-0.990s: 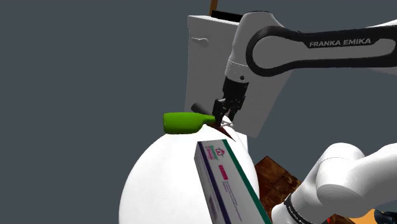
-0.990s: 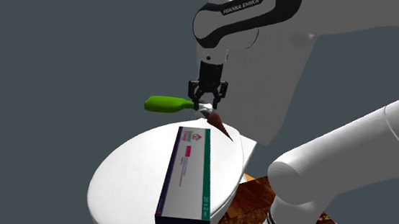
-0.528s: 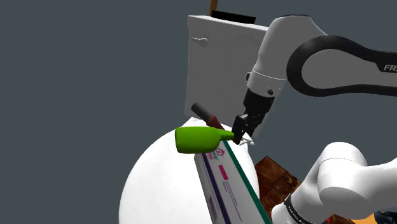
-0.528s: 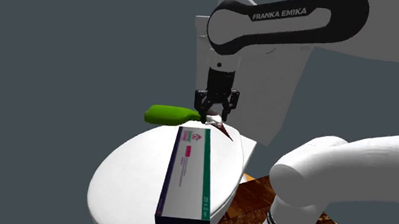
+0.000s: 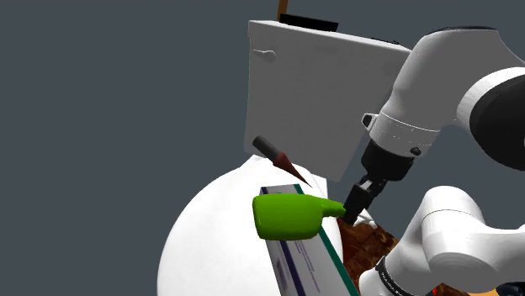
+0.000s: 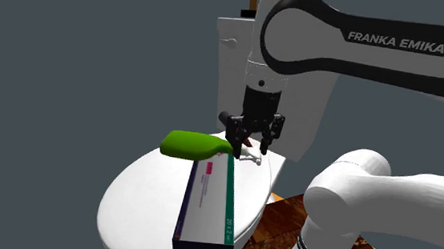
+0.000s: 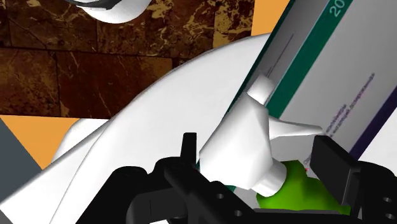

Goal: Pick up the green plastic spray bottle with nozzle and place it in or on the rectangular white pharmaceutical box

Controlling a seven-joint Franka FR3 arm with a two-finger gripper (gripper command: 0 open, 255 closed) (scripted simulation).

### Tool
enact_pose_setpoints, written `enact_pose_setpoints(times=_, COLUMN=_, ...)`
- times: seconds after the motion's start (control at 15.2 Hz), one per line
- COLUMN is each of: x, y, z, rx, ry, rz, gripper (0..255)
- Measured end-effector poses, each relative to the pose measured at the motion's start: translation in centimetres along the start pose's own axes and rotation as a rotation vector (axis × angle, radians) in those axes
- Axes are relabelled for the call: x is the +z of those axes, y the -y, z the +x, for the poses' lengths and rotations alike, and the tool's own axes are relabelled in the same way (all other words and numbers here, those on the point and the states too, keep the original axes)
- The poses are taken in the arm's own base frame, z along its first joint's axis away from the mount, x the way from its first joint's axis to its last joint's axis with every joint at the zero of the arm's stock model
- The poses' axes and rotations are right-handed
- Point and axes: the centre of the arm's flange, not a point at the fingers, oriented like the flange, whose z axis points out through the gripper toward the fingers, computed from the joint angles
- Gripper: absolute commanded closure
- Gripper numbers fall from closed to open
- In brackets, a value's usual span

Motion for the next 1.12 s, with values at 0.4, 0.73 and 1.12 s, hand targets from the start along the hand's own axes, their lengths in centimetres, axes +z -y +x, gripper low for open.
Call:
enact_pose_setpoints(times=0.4, x=3.0, y=-0.1, z=-1.1, rx=0.001, ry=0.002, rz=-0.001, gripper=255)
enact_pose_setpoints(times=0.73, x=5.6, y=-0.2, z=-1.1, rx=0.001, ry=0.002, rz=-0.001, gripper=255)
enact_pose_setpoints(times=1.12, x=7.6, y=-0.5, z=-1.1, rx=0.0, ry=0.001, rz=0.001, gripper=255)
